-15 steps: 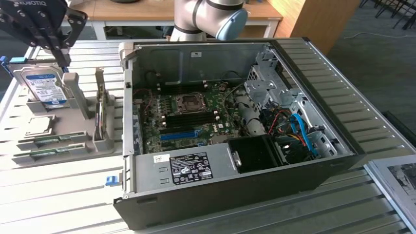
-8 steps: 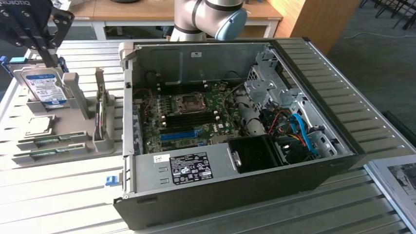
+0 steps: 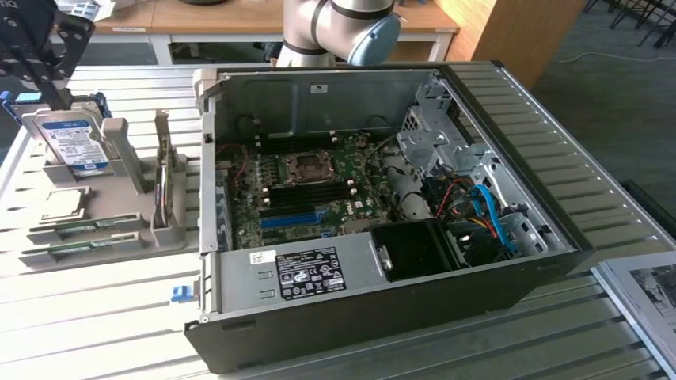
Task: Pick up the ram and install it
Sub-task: 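Reach for the ram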
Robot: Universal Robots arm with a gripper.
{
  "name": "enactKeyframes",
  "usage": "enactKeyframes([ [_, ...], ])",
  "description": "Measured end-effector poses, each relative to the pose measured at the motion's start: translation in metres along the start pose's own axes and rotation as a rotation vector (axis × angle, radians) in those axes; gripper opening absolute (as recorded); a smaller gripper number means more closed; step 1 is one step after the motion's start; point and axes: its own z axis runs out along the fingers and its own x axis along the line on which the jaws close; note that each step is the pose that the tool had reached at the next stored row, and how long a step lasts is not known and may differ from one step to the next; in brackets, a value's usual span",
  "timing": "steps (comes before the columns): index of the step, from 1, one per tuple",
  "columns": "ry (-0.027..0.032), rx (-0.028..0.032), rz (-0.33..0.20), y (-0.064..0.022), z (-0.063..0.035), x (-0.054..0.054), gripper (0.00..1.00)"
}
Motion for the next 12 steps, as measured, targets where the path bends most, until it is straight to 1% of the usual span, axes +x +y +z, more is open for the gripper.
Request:
enactKeyframes([
  [6, -0.0001, 0.0000, 0.000, -0.0013, -0.0005, 0.018, 0.10],
  [12, -0.0001, 0.0000, 0.000, -0.0024, -0.0009, 0.032, 0.10],
])
